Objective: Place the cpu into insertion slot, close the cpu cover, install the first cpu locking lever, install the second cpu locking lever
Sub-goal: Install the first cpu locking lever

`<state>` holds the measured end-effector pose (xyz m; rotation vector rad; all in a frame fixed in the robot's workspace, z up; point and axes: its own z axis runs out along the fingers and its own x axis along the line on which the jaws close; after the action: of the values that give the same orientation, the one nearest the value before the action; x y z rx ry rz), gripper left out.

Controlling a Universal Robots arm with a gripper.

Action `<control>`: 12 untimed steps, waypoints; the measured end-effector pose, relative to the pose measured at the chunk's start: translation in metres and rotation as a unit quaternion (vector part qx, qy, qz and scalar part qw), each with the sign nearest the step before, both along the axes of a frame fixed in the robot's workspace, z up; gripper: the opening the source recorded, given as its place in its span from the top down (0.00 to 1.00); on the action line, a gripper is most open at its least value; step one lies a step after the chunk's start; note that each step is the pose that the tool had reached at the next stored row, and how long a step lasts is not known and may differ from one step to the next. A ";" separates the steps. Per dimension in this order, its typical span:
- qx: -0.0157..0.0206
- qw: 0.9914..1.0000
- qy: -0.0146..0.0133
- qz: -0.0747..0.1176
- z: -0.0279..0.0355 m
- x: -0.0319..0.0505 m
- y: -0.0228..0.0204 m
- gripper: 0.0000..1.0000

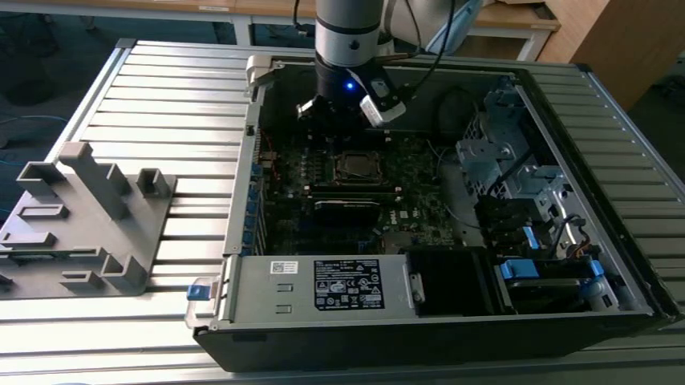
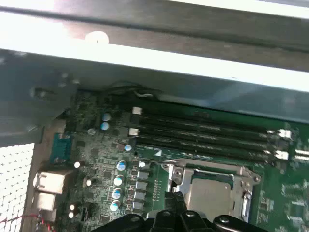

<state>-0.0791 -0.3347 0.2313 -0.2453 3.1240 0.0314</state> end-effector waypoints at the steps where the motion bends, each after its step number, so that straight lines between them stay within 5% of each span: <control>1: 0.000 1.000 0.000 0.001 0.0008 0.0000 0.0000 0.90; 12: 0.000 1.000 0.000 -0.019 0.0057 0.0000 0.0000 0.90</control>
<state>-0.0791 -0.3347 0.2369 -0.1847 3.1280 0.0310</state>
